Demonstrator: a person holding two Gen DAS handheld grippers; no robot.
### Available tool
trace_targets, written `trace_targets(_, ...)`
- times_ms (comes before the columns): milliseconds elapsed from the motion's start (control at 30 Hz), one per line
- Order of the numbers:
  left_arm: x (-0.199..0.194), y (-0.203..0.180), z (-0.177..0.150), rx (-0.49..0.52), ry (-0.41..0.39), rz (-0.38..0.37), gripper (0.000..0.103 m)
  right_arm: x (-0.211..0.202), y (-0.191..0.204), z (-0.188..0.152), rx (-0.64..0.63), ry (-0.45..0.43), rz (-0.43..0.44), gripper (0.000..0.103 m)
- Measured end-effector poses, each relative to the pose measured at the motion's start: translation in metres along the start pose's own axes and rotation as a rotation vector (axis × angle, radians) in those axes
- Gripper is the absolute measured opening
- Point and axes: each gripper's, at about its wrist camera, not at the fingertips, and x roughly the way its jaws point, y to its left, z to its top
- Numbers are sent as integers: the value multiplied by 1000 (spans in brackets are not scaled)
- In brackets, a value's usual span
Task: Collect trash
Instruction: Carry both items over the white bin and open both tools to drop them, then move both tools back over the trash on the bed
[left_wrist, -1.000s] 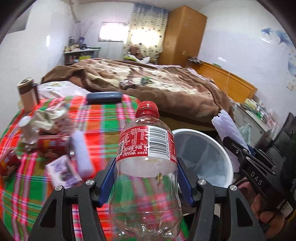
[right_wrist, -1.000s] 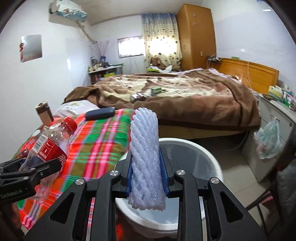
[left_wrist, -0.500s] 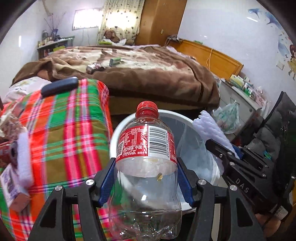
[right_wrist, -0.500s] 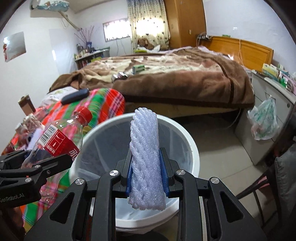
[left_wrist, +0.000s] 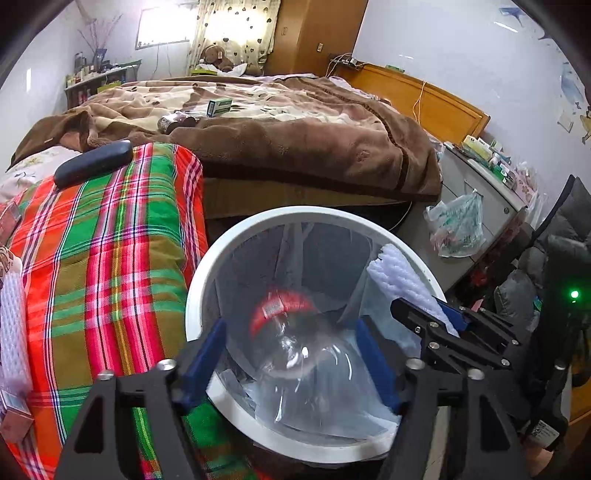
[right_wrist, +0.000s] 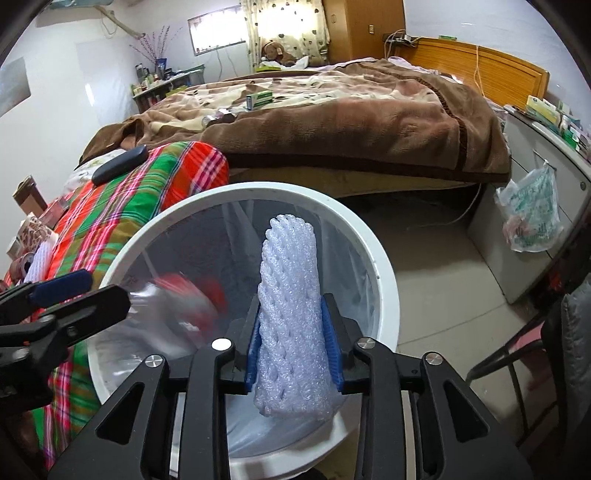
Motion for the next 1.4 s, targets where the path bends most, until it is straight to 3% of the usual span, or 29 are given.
trace_targets(133, -6, 3, 1, 2, -12, 12, 75, -3, -3, 0, 16, -5, 18, 55)
trace_targets(167, -8, 4, 0, -2, -14, 14, 75, -5, -2, -1, 17, -9, 21, 56)
trace_targets(467, -37, 14, -9, -15, -42, 34, 75, -19, 6, -1, 32, -46, 25, 56)
trace_targets(800, -90, 32, -27, -40, -118, 105, 75, -41, 37, 4, 6, -123, 77, 56)
trace_targets(1400, -178, 115, -75, -161, -227, 286, 76, -60, 125, -7, -102, -169, 231, 56)
